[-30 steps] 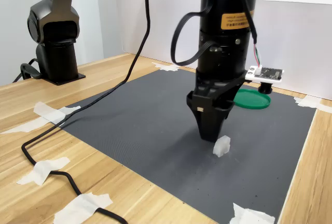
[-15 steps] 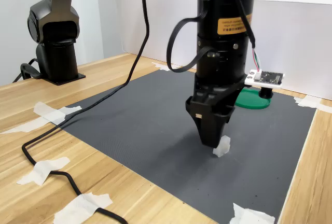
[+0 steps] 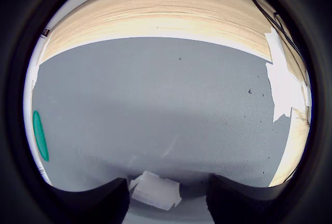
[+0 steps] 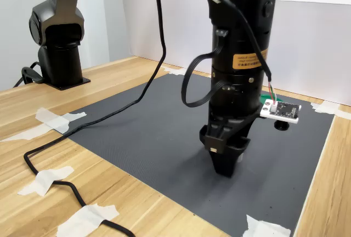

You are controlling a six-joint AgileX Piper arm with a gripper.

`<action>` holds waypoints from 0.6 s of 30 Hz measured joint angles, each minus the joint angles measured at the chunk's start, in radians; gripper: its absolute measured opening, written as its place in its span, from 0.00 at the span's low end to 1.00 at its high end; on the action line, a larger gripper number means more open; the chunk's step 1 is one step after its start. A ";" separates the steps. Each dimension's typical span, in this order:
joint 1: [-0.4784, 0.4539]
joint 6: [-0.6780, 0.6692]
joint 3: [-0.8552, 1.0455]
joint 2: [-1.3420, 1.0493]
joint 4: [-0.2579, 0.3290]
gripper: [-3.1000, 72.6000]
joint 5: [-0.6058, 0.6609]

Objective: Grasp a white terminal and put it on the green lid.

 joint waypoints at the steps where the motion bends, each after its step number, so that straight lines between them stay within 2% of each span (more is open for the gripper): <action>1: 0.000 -0.001 0.000 0.000 0.001 0.87 -0.001; 10: 0.000 -0.025 0.000 0.000 0.034 0.84 -0.006; 18: 0.000 -0.026 0.000 0.000 0.038 0.69 -0.008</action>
